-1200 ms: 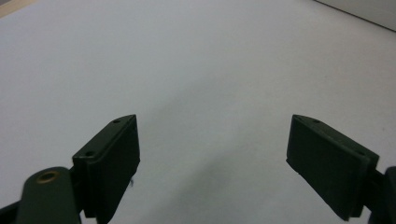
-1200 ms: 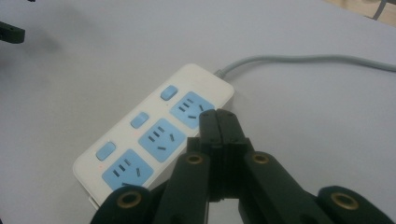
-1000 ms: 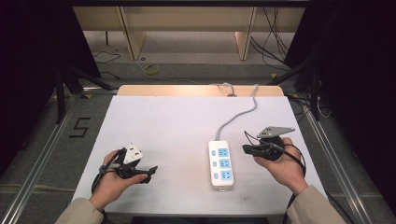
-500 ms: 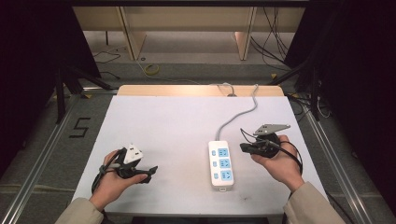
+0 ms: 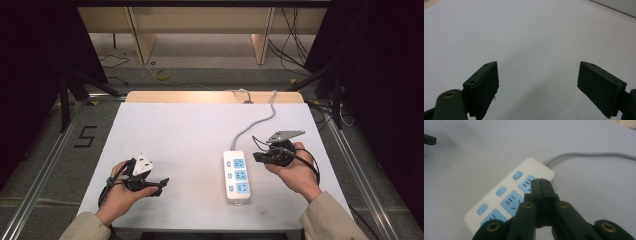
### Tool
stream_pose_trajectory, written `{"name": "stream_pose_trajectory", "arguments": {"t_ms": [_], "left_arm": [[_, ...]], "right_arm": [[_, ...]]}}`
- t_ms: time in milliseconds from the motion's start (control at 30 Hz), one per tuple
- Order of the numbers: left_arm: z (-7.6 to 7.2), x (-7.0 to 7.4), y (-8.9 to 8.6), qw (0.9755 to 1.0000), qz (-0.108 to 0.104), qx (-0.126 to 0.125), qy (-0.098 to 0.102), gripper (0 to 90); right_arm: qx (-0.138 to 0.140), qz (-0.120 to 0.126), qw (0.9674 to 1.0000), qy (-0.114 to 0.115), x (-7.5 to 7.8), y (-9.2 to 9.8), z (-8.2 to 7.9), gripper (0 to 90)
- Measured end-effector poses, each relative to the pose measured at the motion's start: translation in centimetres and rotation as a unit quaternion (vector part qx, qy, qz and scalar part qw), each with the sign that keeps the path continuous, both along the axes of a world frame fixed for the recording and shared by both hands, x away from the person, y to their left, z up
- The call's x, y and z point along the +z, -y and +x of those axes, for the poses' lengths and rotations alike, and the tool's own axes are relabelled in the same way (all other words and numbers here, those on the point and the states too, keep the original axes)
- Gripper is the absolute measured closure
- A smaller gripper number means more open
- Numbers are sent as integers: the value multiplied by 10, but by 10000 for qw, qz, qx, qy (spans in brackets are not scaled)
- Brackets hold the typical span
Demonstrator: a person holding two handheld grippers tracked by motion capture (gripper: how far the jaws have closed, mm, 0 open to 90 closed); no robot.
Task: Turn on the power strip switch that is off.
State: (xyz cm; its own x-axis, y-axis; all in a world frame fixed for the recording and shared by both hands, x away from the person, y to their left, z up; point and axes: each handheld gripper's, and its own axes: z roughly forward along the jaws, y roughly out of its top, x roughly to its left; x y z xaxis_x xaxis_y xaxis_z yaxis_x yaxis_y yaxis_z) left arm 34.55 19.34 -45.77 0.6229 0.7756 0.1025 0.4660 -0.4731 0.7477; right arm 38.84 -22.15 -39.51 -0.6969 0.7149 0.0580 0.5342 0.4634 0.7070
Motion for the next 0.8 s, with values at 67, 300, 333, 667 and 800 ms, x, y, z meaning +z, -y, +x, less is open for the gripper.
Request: {"name": "stream_pose_trajectory", "arguments": {"t_ms": [67,300,333,667,800], "left_arm": [[0,0,0,10000,1,-1,-2,169],[0,0,0,10000,9,-3,-1,169],[0,0,0,10000,9,-4,3,169],[0,0,1,10000,-4,-3,18,170],[0,1,1,10000,32,-28,0,170]], "right_arm": [[14,-8,10000,-2,0,-1,1,900],[44,-28,10000,-9,0,-5,3,900],[38,-31,10000,-16,0,-6,4,900],[58,-58,10000,-35,0,-10,7,900],[62,-68,9999,-58,0,-11,8,900]]}}
